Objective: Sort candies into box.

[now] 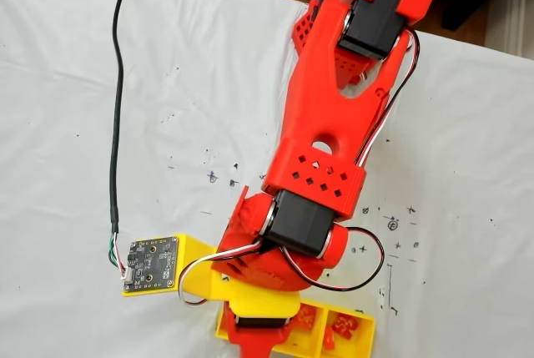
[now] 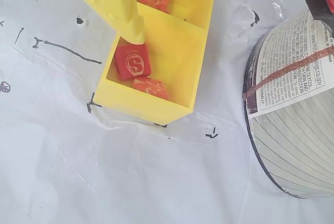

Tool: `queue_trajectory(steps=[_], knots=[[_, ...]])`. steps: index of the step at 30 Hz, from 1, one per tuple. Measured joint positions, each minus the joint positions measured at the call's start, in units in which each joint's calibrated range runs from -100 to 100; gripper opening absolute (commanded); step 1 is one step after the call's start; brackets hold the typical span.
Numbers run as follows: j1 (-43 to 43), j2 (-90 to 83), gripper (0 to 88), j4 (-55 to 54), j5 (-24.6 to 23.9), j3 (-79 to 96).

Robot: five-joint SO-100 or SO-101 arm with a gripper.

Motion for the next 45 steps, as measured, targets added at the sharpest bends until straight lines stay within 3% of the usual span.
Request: queue_trajectory(steps=[2, 5, 8, 20, 30, 35, 45], knots=[[0.0, 0.0, 42.5, 0.2, 0.0, 0.0], [0.0, 0.0, 30.4, 0.2, 0.0, 0.0], [0.0, -0.4, 4.0, 0.2, 0.0, 0.1], [-1.7, -18.7, 0.2, -2.6, -0.4, 23.1], [-7.2, -55.2, 0.2, -10.3, -2.5, 63.5], [-9.1, -74.8, 0.2, -7.0, -2.5, 80.6], [-11.5, -102.8, 0.1, 7.0, 0.0, 98.4]])
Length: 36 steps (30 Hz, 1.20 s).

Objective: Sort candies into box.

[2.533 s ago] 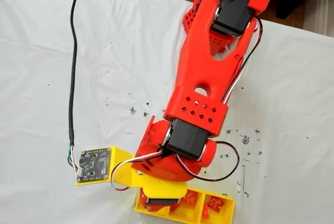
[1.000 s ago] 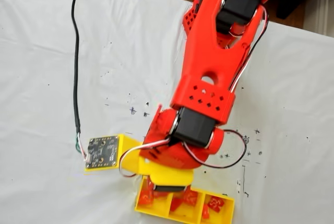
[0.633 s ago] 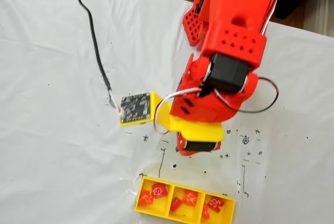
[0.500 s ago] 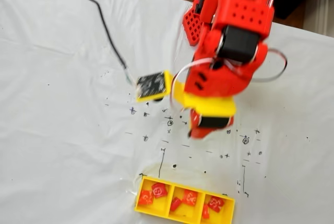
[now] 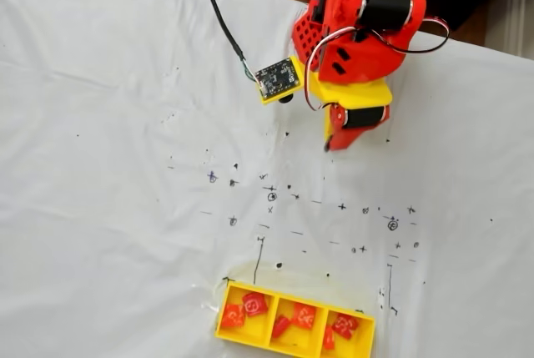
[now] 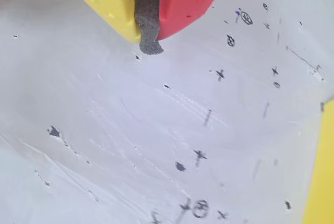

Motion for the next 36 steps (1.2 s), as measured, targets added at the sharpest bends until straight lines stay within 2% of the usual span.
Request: queue_trajectory(steps=[5, 12, 15, 27, 29, 31, 32, 36], knots=[[0.0, -6.2, 0.1, 3.2, -1.0, 6.7], [0.1, -6.7, 2.8, 2.4, -3.7, 10.6], [-0.9, -6.7, 0.8, 1.6, -4.5, 12.1], [-7.3, -6.7, 0.2, 1.5, -1.6, 12.4], [-9.8, -6.7, 0.7, 1.5, 0.3, 13.0], [-13.1, -6.7, 2.7, 1.5, 4.3, 14.7], [-16.3, -6.4, 3.5, 1.9, 10.3, 16.4], [-23.6, -7.0, 3.9, 4.4, 26.1, 19.0]])
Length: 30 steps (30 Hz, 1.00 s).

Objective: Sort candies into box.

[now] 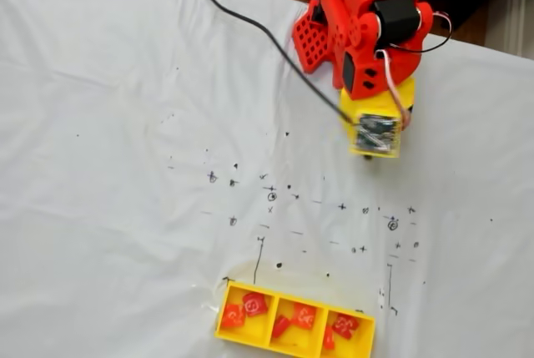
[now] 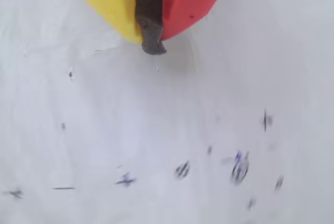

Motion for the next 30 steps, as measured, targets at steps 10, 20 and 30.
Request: queue_trajectory(steps=[10, 20, 30], knots=[[-12.7, -0.8, 3.9, 1.2, 4.2, 0.3], [-13.8, -0.8, 3.9, 1.1, 3.3, 0.3], [-13.8, -0.8, 3.9, 1.1, 3.3, 0.3]])
